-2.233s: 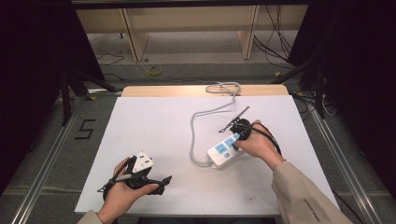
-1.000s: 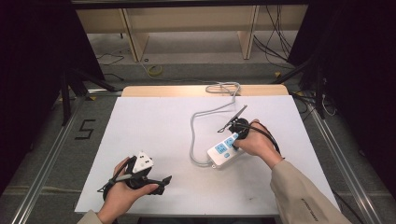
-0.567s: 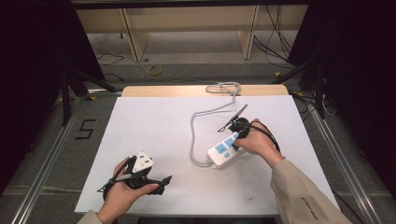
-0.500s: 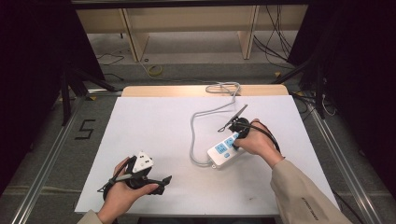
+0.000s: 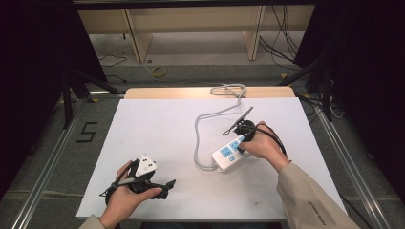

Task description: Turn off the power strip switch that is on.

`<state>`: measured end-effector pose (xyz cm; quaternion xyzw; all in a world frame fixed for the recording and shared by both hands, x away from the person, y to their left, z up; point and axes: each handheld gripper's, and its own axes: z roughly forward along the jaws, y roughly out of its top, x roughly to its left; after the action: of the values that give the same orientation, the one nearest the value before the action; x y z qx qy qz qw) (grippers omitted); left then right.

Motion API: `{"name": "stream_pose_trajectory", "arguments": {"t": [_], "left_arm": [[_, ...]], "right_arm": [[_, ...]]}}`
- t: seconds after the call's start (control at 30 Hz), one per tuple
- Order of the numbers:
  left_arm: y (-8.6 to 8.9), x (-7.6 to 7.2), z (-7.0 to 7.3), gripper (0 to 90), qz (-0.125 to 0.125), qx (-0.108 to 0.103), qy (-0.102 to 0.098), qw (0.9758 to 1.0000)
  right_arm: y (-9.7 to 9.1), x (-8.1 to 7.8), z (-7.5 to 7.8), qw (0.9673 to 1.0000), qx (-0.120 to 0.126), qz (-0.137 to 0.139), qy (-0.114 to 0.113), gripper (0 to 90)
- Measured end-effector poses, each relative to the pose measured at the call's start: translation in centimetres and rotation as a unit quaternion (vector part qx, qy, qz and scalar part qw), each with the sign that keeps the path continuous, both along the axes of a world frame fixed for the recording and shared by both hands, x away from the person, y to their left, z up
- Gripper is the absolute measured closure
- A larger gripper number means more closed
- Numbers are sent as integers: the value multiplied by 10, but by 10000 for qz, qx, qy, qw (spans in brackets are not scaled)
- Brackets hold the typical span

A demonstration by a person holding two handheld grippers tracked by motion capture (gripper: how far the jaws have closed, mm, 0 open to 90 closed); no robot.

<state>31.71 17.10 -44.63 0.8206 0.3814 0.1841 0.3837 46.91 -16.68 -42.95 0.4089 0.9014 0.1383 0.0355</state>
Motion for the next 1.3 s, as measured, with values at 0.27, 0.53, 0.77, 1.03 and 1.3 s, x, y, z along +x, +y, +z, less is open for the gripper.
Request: {"name": "stream_pose_trajectory", "arguments": {"t": [0.27,0.53,0.77,1.03,1.3], "left_arm": [[0,0,0,54,2,-7,-3,10000],[0,0,0,54,-2,-3,-5,10000],[0,0,0,54,-3,2,-4,10000],[0,0,0,54,-6,4,-1,10000],[0,0,0,55,-1,4,-5,10000]], "right_arm": [[0,0,0,10000,-2,4,1,900],[0,0,0,10000,-19,42,-44,900],[0,0,0,10000,-13,59,-53,900],[0,0,0,10000,-16,60,-50,900],[0,0,0,10000,-15,66,-51,900]]}}
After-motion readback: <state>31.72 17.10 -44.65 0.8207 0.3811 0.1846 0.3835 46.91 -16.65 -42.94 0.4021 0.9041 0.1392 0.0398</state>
